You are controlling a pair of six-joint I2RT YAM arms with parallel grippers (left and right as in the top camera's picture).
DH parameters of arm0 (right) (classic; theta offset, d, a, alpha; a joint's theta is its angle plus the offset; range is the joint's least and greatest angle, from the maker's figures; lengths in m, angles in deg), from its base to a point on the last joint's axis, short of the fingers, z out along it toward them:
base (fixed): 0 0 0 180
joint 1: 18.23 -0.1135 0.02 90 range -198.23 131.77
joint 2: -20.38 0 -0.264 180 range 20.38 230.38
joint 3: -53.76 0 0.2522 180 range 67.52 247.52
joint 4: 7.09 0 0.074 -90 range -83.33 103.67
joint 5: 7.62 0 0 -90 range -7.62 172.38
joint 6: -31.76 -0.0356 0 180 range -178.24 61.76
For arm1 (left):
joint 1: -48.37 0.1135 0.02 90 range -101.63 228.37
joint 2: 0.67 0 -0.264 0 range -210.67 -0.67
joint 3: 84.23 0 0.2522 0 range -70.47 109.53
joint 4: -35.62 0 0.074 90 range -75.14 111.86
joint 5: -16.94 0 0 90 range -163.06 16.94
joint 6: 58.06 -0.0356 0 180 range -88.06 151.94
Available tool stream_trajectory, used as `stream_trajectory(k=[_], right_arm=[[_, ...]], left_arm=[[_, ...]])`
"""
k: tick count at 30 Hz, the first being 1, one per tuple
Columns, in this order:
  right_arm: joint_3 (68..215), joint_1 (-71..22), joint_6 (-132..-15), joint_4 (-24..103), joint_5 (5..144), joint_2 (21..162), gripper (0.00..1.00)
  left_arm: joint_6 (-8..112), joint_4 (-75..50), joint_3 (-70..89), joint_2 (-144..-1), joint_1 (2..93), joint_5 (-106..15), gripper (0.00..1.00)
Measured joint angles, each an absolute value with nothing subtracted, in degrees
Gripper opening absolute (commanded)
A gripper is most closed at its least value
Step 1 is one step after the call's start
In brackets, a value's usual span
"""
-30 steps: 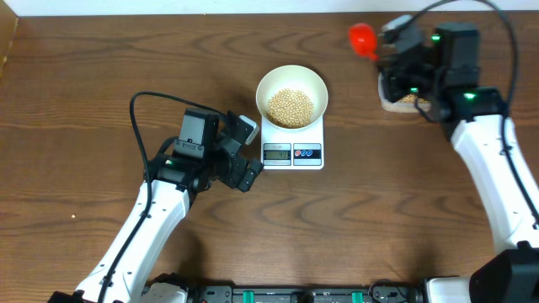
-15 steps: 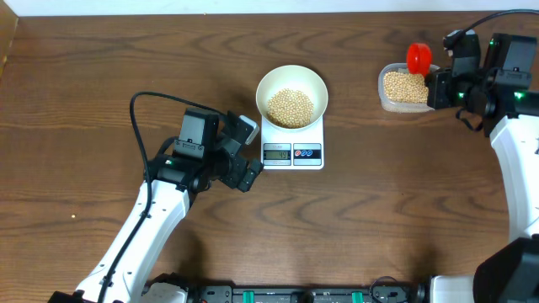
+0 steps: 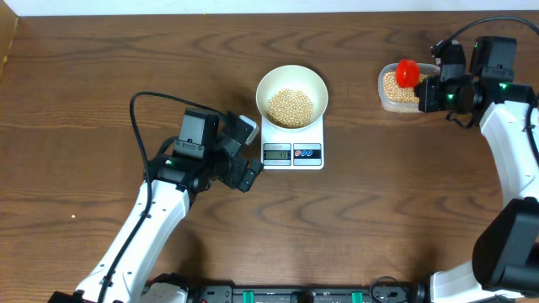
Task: Scoop item into bowl and weigh 50g on scale
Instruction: 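Carry the scoop back right to the chickpea tub, then dip the scoop into the chickpeas again with the right gripper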
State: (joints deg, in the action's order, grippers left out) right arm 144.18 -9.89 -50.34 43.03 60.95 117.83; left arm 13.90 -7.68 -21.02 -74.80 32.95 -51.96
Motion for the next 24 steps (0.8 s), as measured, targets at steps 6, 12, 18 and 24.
stream_trajectory(k=[6, 12, 18, 24], right_arm=[[144.2, -9.9, -50.3, 43.1, 60.8, 118.8, 0.01], [144.2, -10.0, -50.3, 43.4, 60.7, 121.0, 0.01], [144.2, -10.0, -50.3, 43.5, 60.7, 122.0, 0.01], [144.2, -10.2, -50.3, 43.2, 59.7, 122.0, 0.01]], left_arm=[[13.9, -7.7, -21.0, -74.8, 32.9, -52.0, 0.93], [13.9, -7.7, -21.0, -74.8, 32.9, -52.0, 0.93], [13.9, -7.7, -21.0, -74.8, 32.9, -52.0, 0.93], [13.9, -7.7, -21.0, -74.8, 32.9, -52.0, 0.93]])
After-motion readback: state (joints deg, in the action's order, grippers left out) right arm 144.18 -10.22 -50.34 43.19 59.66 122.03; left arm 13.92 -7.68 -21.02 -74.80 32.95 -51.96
